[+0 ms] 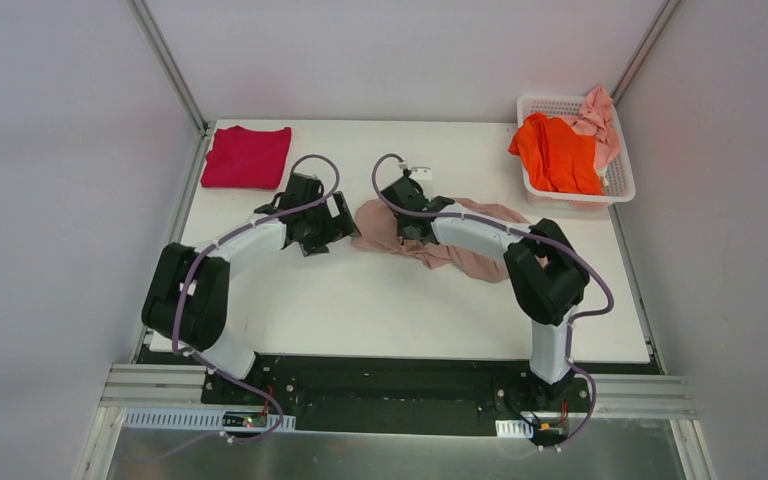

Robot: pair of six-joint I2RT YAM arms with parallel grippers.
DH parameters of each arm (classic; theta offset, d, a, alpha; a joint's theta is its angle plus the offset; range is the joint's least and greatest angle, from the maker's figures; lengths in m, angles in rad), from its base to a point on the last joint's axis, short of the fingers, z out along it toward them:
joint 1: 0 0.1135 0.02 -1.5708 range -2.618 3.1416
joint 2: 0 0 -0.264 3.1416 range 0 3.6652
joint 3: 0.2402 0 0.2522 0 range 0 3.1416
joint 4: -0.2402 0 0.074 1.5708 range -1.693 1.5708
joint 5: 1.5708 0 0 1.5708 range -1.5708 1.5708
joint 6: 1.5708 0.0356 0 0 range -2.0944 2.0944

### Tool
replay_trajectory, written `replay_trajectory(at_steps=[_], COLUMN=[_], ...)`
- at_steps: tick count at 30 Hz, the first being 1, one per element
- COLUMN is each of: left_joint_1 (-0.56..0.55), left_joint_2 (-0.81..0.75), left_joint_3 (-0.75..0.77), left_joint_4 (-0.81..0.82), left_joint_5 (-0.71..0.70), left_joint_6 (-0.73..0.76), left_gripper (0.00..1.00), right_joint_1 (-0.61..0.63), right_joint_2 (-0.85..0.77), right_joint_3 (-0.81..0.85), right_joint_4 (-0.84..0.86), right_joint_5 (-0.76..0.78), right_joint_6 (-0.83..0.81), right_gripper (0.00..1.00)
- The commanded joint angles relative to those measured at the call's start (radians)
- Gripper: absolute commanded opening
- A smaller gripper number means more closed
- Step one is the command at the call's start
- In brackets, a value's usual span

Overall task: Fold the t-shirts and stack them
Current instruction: Flatten out the tshirt

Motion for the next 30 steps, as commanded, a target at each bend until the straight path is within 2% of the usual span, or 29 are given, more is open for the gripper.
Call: replay_trajectory(at_steps=[1, 3, 9, 16, 18, 19, 20, 21, 24, 27, 30], left_joint_1=[-0.036, -0.039, -0.047, -0.057, -0.059, -0.059, -0.060, -0.060, -0.060, -0.060, -0.058], left_joint_2=[0.119, 0.180, 0.255, 0.308, 0.329, 0.337, 0.342, 0.339, 0.265, 0.109, -0.084], left_joint_3=[0.121, 0.156, 0.171, 0.186, 0.197, 0.200, 0.202, 0.202, 0.176, 0.128, 0.101], left_joint_4=[0.059, 0.058, 0.068, 0.114, 0.125, 0.138, 0.149, 0.152, 0.151, 0.127, 0.066], left_joint_5=[0.042, 0.055, 0.084, 0.101, 0.132, 0.152, 0.170, 0.175, 0.128, 0.014, -0.136], left_joint_6=[0.032, 0.045, 0.044, 0.048, 0.045, 0.044, 0.044, 0.044, 0.060, 0.084, 0.107], left_gripper=[0.95, 0.90, 0.67, 0.54, 0.42, 0.31, 0.12, 0.00, 0.00, 0.00, 0.00], right_joint_1=[-0.003, -0.005, -0.029, -0.049, -0.055, -0.058, -0.064, -0.072, -0.099, -0.154, -0.247], right_joint_2=[-0.105, -0.144, -0.233, -0.320, -0.346, -0.359, -0.379, -0.394, -0.457, -0.554, -0.683], right_joint_3=[-0.041, -0.060, -0.122, -0.190, -0.216, -0.227, -0.238, -0.245, -0.257, -0.263, -0.279], right_joint_4=[0.024, 0.025, 0.025, 0.021, 0.019, 0.017, 0.014, 0.008, -0.034, -0.096, -0.117], right_joint_5=[0.015, 0.008, -0.027, -0.035, -0.030, -0.026, -0.022, -0.012, 0.054, 0.150, 0.184], right_joint_6=[0.015, 0.019, 0.048, 0.065, 0.069, 0.072, 0.073, 0.073, 0.054, 0.035, 0.018], right_gripper=[0.00, 0.00, 0.00, 0.00, 0.00, 0.00, 0.00, 0.00, 0.00, 0.00, 0.00])
